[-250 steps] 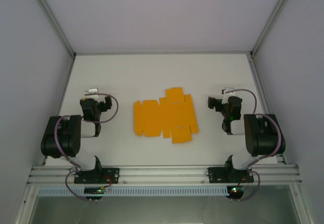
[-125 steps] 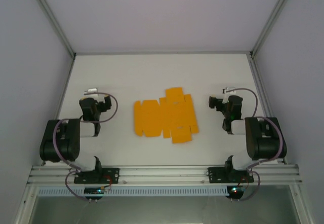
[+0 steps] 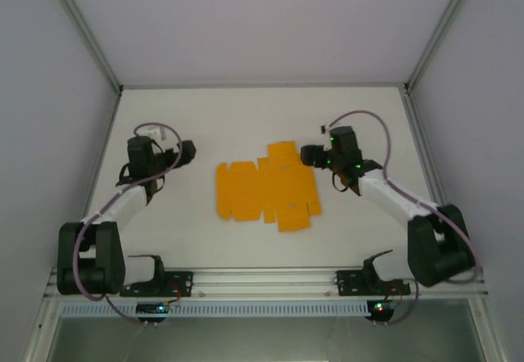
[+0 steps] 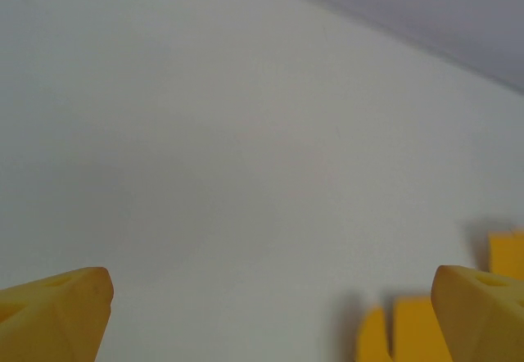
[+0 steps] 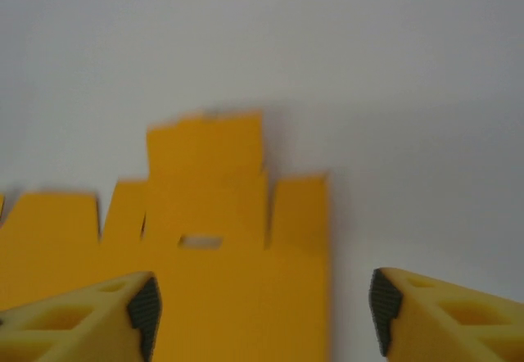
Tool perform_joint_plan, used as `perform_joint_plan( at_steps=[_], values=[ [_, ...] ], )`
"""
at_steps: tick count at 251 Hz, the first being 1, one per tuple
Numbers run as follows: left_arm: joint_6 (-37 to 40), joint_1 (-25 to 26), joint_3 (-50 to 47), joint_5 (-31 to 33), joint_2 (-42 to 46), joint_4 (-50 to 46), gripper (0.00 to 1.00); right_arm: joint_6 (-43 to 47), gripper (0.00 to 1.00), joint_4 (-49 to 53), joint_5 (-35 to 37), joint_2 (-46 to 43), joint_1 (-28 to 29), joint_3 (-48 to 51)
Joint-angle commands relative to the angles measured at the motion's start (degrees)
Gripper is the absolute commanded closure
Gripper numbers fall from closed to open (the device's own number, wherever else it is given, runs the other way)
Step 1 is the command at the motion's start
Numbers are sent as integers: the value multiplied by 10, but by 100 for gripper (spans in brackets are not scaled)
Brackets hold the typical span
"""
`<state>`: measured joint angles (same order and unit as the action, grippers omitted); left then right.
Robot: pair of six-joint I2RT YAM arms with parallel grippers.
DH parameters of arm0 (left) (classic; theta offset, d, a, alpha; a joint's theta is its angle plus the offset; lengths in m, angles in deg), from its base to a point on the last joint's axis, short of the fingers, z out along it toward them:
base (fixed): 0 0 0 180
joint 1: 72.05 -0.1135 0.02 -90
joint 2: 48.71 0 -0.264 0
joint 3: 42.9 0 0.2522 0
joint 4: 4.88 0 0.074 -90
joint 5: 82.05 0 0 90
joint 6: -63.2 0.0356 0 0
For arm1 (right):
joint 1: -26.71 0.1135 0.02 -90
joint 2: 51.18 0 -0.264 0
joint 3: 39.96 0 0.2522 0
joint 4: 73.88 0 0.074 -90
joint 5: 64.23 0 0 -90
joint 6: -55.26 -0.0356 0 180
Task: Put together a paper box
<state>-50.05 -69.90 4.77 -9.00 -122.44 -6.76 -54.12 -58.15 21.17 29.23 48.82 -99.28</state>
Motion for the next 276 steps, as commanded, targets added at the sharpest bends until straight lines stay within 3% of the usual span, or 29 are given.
perform_joint_plan(
  at_steps=[1, 39, 85, 105, 147, 175, 226, 250, 276],
  values=[
    [-51, 32, -6, -96, -19, -45, 1, -72, 40, 16, -83, 64, 16, 3],
    [-60, 76, 3, -137, -72, -52, 0, -105, 50, 30, -96, 162, 20, -21],
    [-64, 95, 0, -170, -113, -59, 0, -144, 51, -5, -96, 192, 17, 24],
    [-90, 99, -17, -199, -120, -15, 0, -152, 50, -13, -86, 193, 17, 42],
    [-180, 125, -49, -283, -144, 128, 11, -174, 50, -30, -66, 188, 21, 69],
    [-183, 147, -41, -280, -155, 134, 30, -191, 50, -42, -67, 177, 25, 81],
    [-192, 149, -36, -258, -148, 150, 100, -182, 46, -35, -107, 136, 21, 82],
    [-201, 149, -30, -260, -124, 155, 100, -147, 40, -2, -115, 82, 10, 68],
    [-228, 148, -24, -282, -81, 174, 100, -108, 25, 44, -121, -3, 1, 57]
  ],
)
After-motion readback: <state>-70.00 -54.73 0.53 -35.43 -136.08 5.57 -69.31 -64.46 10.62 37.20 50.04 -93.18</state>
